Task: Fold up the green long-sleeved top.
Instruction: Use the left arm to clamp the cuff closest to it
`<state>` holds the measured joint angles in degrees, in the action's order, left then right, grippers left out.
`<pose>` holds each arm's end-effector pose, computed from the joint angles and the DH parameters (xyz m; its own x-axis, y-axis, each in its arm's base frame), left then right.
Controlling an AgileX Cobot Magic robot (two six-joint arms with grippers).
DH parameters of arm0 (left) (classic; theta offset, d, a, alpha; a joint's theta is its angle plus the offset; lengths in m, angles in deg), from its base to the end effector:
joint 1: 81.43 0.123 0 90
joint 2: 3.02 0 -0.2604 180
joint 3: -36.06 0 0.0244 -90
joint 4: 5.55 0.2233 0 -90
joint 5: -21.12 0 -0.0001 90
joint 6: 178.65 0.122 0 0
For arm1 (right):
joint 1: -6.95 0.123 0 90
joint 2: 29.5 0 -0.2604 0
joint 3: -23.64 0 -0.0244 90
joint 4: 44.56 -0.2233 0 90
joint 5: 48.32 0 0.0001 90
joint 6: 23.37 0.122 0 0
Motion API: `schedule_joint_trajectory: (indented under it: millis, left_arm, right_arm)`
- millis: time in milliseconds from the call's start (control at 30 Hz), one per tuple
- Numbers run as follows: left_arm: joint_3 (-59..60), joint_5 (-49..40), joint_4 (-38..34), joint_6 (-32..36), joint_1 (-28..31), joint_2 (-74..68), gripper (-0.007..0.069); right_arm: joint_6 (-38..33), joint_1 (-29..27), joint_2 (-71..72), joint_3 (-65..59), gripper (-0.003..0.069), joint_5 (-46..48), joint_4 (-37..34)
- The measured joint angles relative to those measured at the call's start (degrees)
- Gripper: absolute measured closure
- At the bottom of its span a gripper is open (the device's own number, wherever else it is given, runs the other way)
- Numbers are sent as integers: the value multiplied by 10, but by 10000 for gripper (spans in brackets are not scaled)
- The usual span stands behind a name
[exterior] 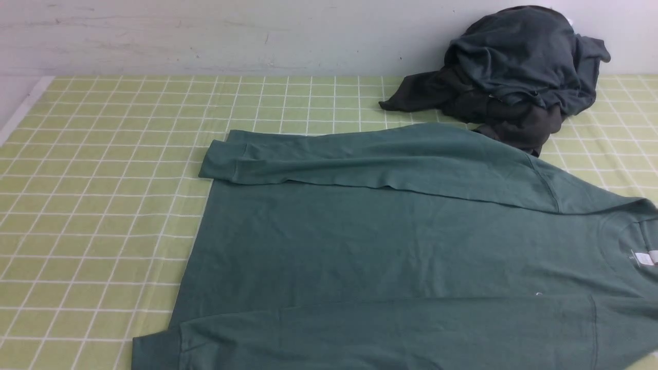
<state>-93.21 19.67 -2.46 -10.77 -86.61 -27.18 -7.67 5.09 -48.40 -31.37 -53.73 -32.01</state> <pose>0.0898 -0.0080 0.3401 0.2184 -0.1774 -0.9596 0.1248 0.9803 -0.1528 0.0751 0.0000 0.3370 0.3644 0.0441 -0.9302 -0.0070 0.9990 0.0446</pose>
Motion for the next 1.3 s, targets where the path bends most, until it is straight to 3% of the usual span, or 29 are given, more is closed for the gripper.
schedule_joint_trajectory:
  millis: [233, 333, 400, 433, 533, 633, 767, 867, 967, 1067, 1133, 1233, 1300]
  left_arm:
    - [-85, -212, 28, 3, -15, -214, 627]
    - [-91, -334, -17, 28, -47, -318, 627]
    - [-89, -353, -35, 35, -57, -351, 623]
    - [-84, -362, -55, 39, -66, -393, 604]
    - [-80, -362, -62, 40, -69, -453, 549]
    - [-80, -354, -49, 38, -69, -519, 440]
    - [-80, -318, -31, 16, -69, -590, 298]
    - [-80, -285, -22, -8, -69, -639, 257]
    - [-81, -253, -21, -19, -69, -681, 267]
    - [-84, -234, -21, -28, -69, -713, 326]
    - [-89, -225, -21, -30, -69, -722, 395]
    - [-93, -222, -31, -31, -73, -723, 558]
    - [-97, -228, -35, -30, -73, -717, 587]
  right_arm:
    - [2, 21, -197, 121, 675, 293, -17]
    - [-44, 69, -299, 132, 675, 461, -107]
    - [-77, 86, -326, 132, 675, 502, -139]
    - [-125, 107, -372, 132, 675, 539, -176]
    - [-193, 131, -419, 132, 675, 558, -221]
    - [-263, 144, -470, 132, 675, 542, -264]
    - [-320, 146, -511, 133, 675, 485, -288]
    - [-332, 146, -524, 134, 675, 464, -309]
    - [-334, 147, -526, 134, 675, 459, -330]
    - [-335, 147, -526, 134, 675, 456, -344]
    - [-335, 147, -526, 134, 675, 456, -348]
    - [-335, 147, -526, 134, 675, 452, -353]
    - [-335, 147, -526, 134, 675, 450, -353]
